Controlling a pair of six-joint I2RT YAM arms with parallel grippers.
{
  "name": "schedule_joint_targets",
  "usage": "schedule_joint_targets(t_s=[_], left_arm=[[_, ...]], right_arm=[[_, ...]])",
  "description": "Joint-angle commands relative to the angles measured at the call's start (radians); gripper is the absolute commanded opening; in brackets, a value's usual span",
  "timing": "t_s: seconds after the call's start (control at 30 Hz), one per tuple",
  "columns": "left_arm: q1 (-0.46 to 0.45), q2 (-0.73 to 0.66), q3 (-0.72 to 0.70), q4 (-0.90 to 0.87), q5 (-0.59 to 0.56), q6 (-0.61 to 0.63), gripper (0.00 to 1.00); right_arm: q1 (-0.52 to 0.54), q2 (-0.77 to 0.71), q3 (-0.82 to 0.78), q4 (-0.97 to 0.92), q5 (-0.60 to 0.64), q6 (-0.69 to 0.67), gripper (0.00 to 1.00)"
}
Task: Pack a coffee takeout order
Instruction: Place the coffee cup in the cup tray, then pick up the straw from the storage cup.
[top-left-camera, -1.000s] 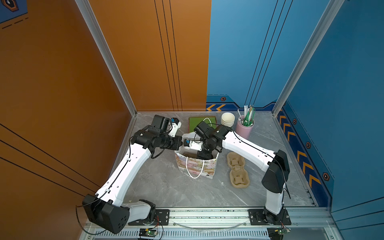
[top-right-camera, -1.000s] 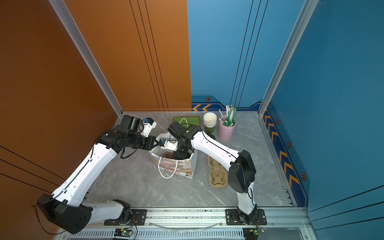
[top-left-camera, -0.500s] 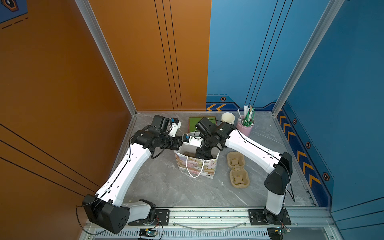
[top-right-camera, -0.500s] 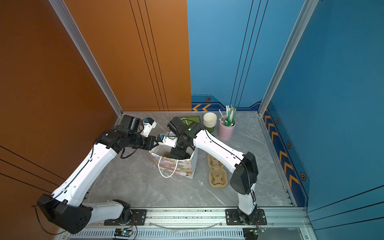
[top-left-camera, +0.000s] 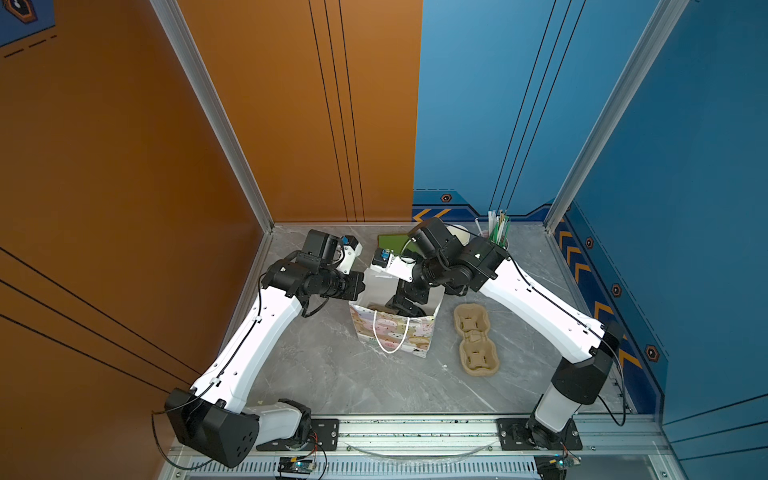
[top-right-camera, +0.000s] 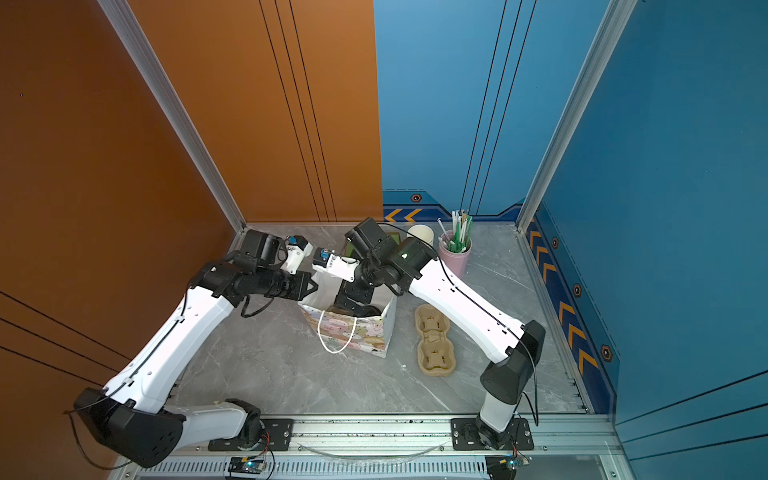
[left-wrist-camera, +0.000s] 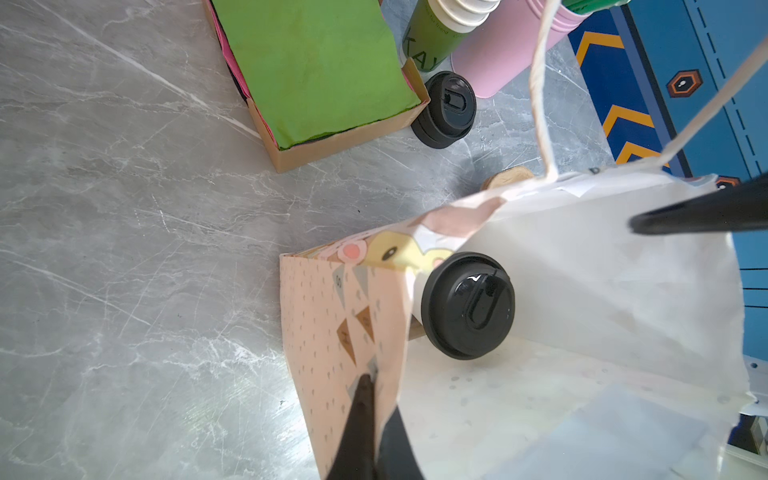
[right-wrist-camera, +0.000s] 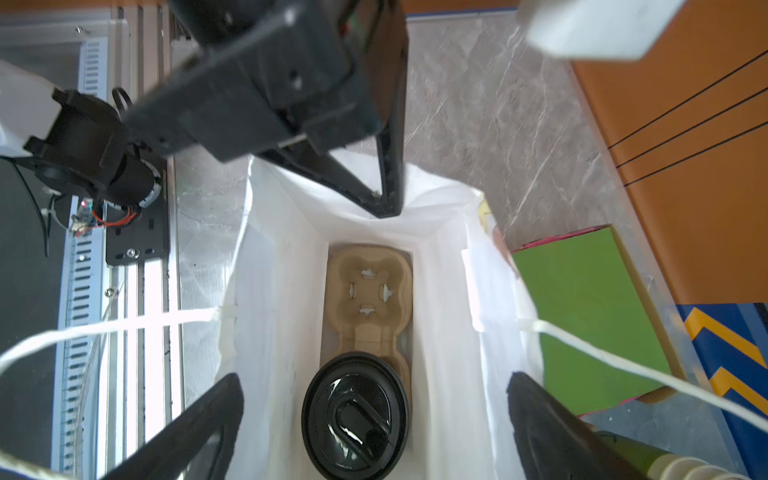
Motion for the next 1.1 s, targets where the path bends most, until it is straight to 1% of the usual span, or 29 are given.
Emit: schedule_joint_targets(t_s=[0.0, 0.13, 0.2, 0.3, 0.37, 0.47, 0.57, 0.63, 0.77, 0.83, 0.93, 1.07], left_arm=[[0.005, -0.007, -0.013, 0.01, 0.004, -0.008, 0.0], [0.005, -0.013, -0.017, 0.011, 0.001, -0.009, 0.0], [0.005, -0.018, -0.023, 0.011, -0.005, -0.009, 0.0], [0.008, -0.031, -0.031, 0.01, -0.017, -0.011, 0.0], [0.01, -0.036, -0.035, 0.009, -0.022, -0.017, 0.0], [0.014, -0.045, -0.04, 0.009, -0.028, -0.029, 0.0], [0.021, -0.056, -0.047, 0.008, -0.035, -0.037, 0.0], [0.026, -0.06, -0.049, 0.007, -0.037, -0.041, 0.0], [0.033, -0.062, -0.05, 0.008, -0.034, -0.046, 0.0], [0.036, -0.061, -0.049, 0.008, -0.032, -0.046, 0.0], [0.04, -0.059, -0.047, 0.008, -0.028, -0.047, 0.01], [0.042, -0.062, -0.047, 0.007, -0.02, -0.044, 0.08]], right_arm=[[-0.03, -0.084, -0.02, 0.123, -0.012, 0.083, 1.0], [-0.088, -0.192, -0.11, 0.284, 0.035, 0.208, 1.0], [-0.134, -0.246, -0.171, 0.357, 0.078, 0.288, 0.97], [-0.214, -0.301, -0.223, 0.402, 0.205, 0.371, 0.93], [-0.262, -0.317, -0.239, 0.4, 0.287, 0.413, 0.92], [-0.341, -0.315, -0.256, 0.39, 0.39, 0.457, 0.87], [-0.399, -0.266, -0.232, 0.343, 0.49, 0.468, 0.83], [-0.432, -0.213, -0.201, 0.311, 0.534, 0.468, 0.81], [-0.473, -0.099, -0.143, 0.265, 0.559, 0.467, 0.78], [-0.48, -0.048, -0.104, 0.259, 0.568, 0.461, 0.78], [-0.489, 0.016, -0.082, 0.259, 0.58, 0.453, 0.74], [-0.498, 0.096, -0.04, 0.253, 0.629, 0.434, 0.71]])
